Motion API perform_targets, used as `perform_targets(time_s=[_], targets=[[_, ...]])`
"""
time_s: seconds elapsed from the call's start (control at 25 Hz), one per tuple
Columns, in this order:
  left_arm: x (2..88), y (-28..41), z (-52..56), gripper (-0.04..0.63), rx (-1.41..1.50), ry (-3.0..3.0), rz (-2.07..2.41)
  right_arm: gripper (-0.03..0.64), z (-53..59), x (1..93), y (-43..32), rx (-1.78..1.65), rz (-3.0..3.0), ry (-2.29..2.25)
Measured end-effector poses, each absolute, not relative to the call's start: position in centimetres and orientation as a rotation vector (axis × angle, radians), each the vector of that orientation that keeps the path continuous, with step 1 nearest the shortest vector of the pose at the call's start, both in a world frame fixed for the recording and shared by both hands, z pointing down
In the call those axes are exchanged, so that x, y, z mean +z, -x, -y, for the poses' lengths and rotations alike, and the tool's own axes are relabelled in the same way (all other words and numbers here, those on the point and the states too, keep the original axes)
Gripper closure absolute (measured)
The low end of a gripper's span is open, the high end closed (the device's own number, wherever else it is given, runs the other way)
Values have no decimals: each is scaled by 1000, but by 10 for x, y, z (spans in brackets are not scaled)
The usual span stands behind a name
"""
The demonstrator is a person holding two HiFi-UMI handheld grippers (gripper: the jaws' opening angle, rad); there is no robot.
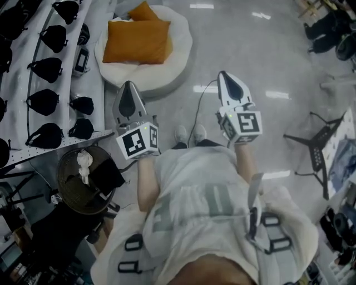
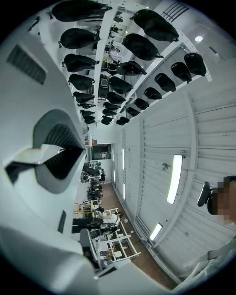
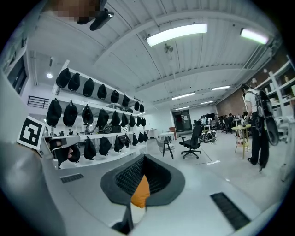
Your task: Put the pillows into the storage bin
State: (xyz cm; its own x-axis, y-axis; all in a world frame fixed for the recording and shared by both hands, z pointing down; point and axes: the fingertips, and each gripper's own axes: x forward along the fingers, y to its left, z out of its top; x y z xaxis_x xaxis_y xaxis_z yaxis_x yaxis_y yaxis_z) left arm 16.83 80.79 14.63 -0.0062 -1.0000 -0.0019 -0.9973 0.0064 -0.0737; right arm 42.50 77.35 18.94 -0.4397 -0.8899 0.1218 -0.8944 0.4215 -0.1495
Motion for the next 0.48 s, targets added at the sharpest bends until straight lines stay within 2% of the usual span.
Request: perform_targets(time_s=[0.48], targets=[[141,-182,-818,588,-33,2050,-2302,609,-758,207,-442,318,2726,-1461]])
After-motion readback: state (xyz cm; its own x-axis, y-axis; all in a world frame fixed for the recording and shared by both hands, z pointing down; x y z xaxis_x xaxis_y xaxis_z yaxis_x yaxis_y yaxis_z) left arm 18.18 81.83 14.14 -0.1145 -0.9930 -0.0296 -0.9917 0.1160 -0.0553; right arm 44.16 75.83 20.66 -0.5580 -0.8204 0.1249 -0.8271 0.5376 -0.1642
